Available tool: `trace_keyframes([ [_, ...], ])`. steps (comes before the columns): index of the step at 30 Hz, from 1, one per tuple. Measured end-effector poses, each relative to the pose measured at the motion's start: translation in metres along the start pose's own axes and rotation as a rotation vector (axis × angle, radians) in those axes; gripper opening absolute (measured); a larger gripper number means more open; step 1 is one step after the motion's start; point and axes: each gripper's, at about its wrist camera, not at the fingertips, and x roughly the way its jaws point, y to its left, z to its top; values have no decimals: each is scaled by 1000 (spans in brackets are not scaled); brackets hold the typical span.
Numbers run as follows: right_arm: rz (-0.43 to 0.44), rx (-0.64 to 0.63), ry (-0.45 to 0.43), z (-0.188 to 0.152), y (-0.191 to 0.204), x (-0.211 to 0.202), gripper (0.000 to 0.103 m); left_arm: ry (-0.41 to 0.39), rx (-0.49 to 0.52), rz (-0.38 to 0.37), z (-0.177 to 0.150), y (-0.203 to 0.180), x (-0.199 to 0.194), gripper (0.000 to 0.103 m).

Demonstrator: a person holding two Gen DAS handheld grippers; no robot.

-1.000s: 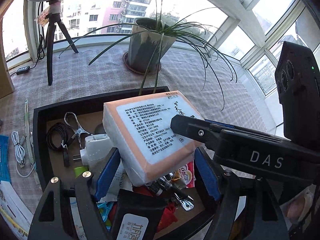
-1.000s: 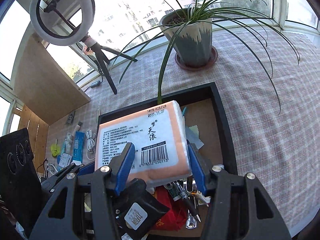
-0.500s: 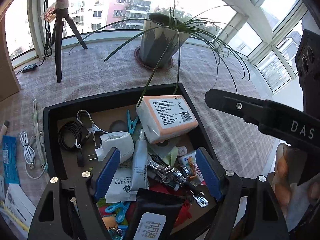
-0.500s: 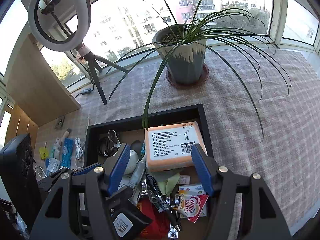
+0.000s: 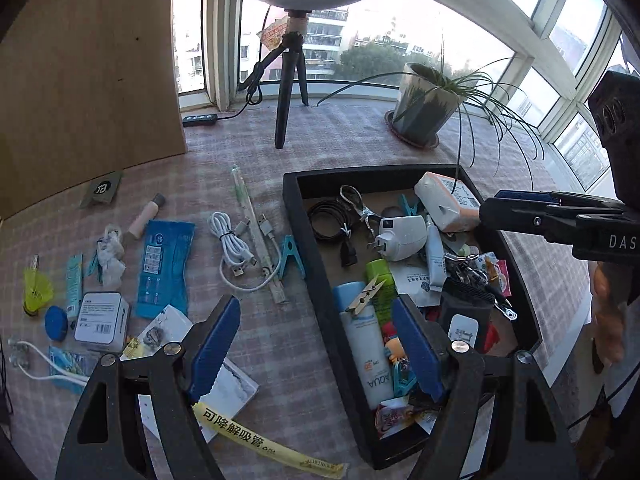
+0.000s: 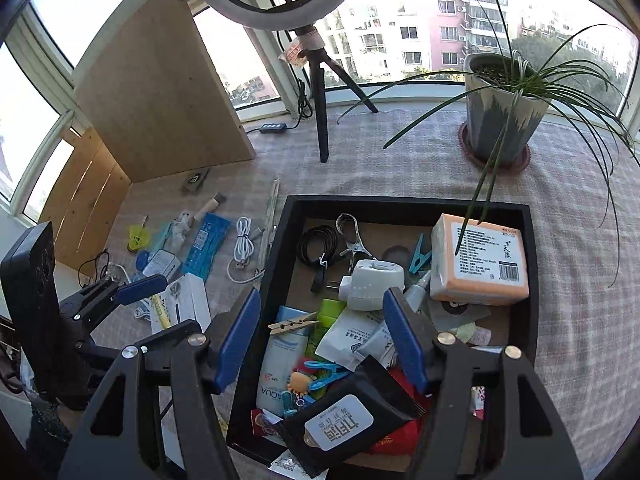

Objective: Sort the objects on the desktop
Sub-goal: 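Withdraw both grippers from the black tray back over the table, then grasp the yellow straw strip with the right gripper while the left gripper grasps the white USB cable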

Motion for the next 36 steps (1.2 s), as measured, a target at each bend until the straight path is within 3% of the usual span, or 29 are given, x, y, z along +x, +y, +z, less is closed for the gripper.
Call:
trace_keyframes([
  [5, 59, -117, 91, -22, 58, 35, 63, 1, -69, 52, -41, 80, -21, 76],
  [10, 82, -207, 197, -63, 102, 84, 63, 68, -124, 92, -82, 157, -23, 76],
  [12, 85, -221, 241, -79, 114, 102, 63, 102, -113, 135, -96, 179, -20, 75],
  [15, 90, -230, 294, -99, 128, 122, 63, 155, -103, 128, -113, 201, -12, 75],
  [22, 20, -210, 321, -118, 140, 145, 63, 215, 16, 151, -124, 209, 12, 75],
  [27, -9, -149, 336, -123, 138, 154, 63, 252, 112, 102, -114, 204, 31, 76],
  [31, -23, -108, 341, -127, 138, 159, 63, 284, 134, 68, -108, 205, 46, 76],
  [36, -50, -110, 325, -124, 147, 161, 61, 328, 115, 39, -109, 211, 56, 67],
])
